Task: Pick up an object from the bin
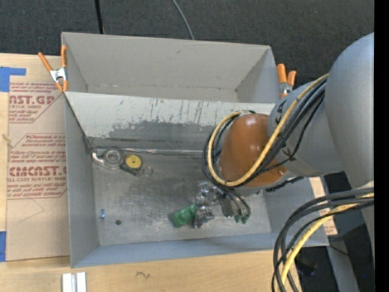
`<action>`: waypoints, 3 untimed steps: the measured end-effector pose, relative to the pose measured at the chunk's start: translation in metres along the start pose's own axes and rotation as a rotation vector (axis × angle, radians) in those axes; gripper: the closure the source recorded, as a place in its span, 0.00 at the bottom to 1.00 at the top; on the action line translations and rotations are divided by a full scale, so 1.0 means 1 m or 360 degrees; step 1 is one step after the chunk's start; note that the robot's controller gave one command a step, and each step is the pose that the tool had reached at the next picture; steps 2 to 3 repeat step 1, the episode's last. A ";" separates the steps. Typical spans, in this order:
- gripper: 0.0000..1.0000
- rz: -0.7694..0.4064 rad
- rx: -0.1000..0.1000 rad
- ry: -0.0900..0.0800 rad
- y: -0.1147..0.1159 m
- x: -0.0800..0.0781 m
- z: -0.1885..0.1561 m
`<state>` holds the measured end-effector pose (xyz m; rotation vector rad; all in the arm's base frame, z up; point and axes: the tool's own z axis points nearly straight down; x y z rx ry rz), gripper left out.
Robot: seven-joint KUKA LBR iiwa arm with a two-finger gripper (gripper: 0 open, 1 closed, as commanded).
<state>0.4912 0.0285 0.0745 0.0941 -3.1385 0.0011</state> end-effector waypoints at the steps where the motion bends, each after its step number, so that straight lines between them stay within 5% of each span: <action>1: 1.00 -0.0445 0.0006 -0.0016 -0.108 -0.011 -0.166; 3: 1.00 -0.0445 0.0006 -0.0016 -0.108 -0.011 -0.166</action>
Offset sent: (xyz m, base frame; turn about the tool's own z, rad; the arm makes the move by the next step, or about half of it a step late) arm 0.0159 -0.1048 0.1631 -0.2827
